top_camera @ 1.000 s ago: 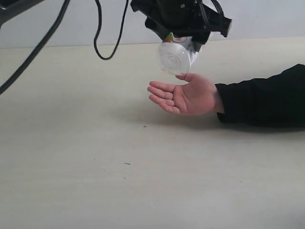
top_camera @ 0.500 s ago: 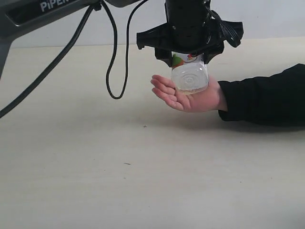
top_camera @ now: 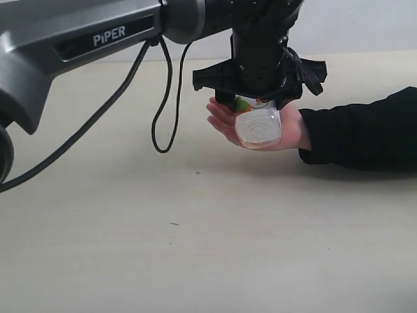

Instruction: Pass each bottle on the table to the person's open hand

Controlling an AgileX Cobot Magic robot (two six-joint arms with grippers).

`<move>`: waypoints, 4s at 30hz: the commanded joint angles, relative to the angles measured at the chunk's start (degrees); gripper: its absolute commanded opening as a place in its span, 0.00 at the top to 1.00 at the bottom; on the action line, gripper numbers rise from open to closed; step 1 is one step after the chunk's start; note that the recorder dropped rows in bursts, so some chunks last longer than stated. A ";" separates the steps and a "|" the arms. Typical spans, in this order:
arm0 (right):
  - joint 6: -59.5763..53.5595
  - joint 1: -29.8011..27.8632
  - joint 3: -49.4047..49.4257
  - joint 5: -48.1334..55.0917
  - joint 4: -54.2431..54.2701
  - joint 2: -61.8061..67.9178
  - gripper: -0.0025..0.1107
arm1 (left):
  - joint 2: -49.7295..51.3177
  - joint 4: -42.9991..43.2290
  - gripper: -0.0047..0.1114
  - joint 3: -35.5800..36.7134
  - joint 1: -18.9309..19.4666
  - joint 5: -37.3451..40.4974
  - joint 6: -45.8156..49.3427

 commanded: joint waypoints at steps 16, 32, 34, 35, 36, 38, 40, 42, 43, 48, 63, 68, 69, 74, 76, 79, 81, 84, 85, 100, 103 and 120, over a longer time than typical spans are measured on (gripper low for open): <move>-0.03 0.05 0.28 -0.43 -0.02 -0.25 0.98 | 0.68 -0.95 0.26 0.08 -0.22 -1.35 0.84; -0.03 0.05 0.28 -0.43 -0.02 -0.25 0.98 | -4.30 -0.61 0.12 -1.30 -0.22 -1.97 21.18; -0.03 0.05 0.28 -0.43 -0.02 -0.25 0.98 | -5.67 -0.97 0.13 -1.30 -0.36 -2.38 27.28; -0.03 0.05 0.28 -0.43 -0.02 -0.25 0.98 | -6.15 -1.40 0.13 -1.30 -0.47 -2.38 30.75; -0.03 0.05 0.28 -0.43 -0.02 -0.25 0.98 | -6.75 -2.22 0.13 -1.30 -0.47 -2.38 34.54; -0.03 0.05 0.28 -0.43 -0.02 -0.25 0.98 | -7.82 -4.89 0.15 -1.30 -0.70 -2.03 40.22; -0.03 0.05 0.28 -0.43 -0.02 -0.25 0.98 | -8.68 -7.51 0.24 -1.30 -0.82 -2.43 43.98; -0.03 0.05 0.28 -0.43 -0.02 -0.25 0.98 | -9.69 -12.19 0.57 -1.30 -0.82 -4.58 48.97; -0.03 0.05 0.28 -0.43 -0.02 -0.25 0.98 | -9.98 -13.36 0.70 -1.03 -0.82 -5.43 50.24; -0.03 0.05 0.28 -0.43 -0.02 -0.25 0.98 | -13.18 -29.47 0.96 7.24 -0.82 -14.35 64.06; -0.03 0.05 0.28 -0.43 -0.02 -0.25 0.98 | -49.87 -41.01 0.96 72.15 7.80 -72.05 75.39; -0.03 0.05 0.28 -0.43 -0.02 -0.25 0.98 | -60.01 -41.71 0.96 86.98 9.38 -91.70 71.32; -0.03 0.05 0.28 -0.43 -0.02 -0.25 0.98 | -61.63 -41.89 0.96 89.22 9.51 -95.13 70.91; -0.03 0.05 0.28 -0.43 -0.02 -0.25 0.98 | -66.17 -43.35 0.96 95.26 9.51 -104.20 70.38; -0.03 0.05 0.28 -0.43 -0.02 -0.25 0.98 | -67.15 -43.54 0.96 96.36 9.51 -104.48 70.23; -0.03 0.05 0.28 -0.43 -0.02 -0.25 0.98 | -69.83 -44.48 0.96 99.42 9.51 -107.76 67.48; -0.03 0.05 0.28 -0.43 -0.02 -0.25 0.98 | -72.54 -44.76 0.96 102.98 9.51 -111.31 66.45; -0.03 0.05 0.28 -0.43 -0.02 -0.25 0.98 | -78.15 -43.45 0.96 108.01 9.51 -113.67 66.45; -0.03 0.05 0.28 -0.43 -0.02 -0.25 0.98 | -80.31 -43.16 0.96 109.50 9.51 -113.52 66.45; -0.03 0.05 0.28 -0.43 -0.02 -0.25 0.98 | -93.63 -43.18 0.96 115.98 9.51 -109.07 65.31; -0.03 0.05 0.28 -0.43 -0.02 -0.25 0.98 | -93.63 -43.18 0.96 115.98 9.51 -109.07 65.31; -0.03 0.05 0.28 -0.43 -0.02 -0.25 0.98 | -105.08 -41.47 0.96 116.36 31.45 -80.23 70.25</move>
